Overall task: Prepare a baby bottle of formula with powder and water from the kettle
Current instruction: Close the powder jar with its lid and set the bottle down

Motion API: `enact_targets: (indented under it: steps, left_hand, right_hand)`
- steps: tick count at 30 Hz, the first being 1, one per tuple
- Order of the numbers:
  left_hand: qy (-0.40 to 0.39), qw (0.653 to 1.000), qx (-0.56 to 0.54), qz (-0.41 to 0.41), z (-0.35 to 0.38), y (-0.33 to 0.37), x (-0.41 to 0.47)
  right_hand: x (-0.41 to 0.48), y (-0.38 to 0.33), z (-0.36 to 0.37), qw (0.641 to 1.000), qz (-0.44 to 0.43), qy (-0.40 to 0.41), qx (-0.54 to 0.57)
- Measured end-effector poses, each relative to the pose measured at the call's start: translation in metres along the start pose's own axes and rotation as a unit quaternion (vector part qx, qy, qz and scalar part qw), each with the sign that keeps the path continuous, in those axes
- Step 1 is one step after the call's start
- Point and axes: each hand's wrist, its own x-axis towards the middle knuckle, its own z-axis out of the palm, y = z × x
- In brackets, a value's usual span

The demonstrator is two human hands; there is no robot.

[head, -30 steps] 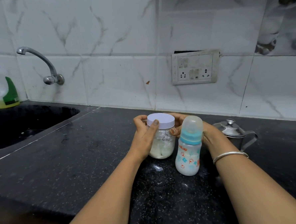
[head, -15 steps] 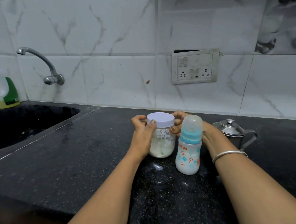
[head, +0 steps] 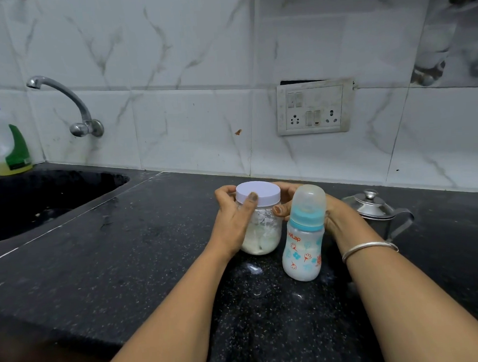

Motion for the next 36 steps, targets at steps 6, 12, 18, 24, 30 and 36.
enact_targets:
  steps: [6, 12, 18, 24, 30, 36]
  left_hand:
    - [0.005, 1.0, 0.006, 0.023, 0.0, -0.001, -0.001]
    - [0.001, 1.0, 0.011, 0.017, 0.001, 0.001, -0.002]
    - [0.067, 0.996, 0.062, 0.01, 0.007, 0.003, 0.0]
    - [0.063, 0.994, 0.082, 0.043, 0.007, 0.005, -0.003]
    - [0.038, 0.995, 0.076, 0.049, 0.006, 0.0, -0.004]
    - [0.021, 0.996, 0.076, 0.038, 0.003, 0.001, -0.006]
  right_hand:
    - [0.0, 0.0, -0.001, 0.999, -0.003, 0.012, -0.048]
    - [-0.001, 0.0, 0.0, 0.999, -0.013, 0.015, -0.047]
    - [-0.002, -0.005, 0.004, 0.999, -0.007, -0.024, -0.021]
    - [0.007, -0.003, 0.008, 0.999, -0.027, 0.012, -0.023]
    - [0.01, 0.002, 0.002, 0.999, -0.045, 0.006, 0.005]
    - [0.011, 0.001, 0.003, 0.999, -0.035, 0.011, 0.007]
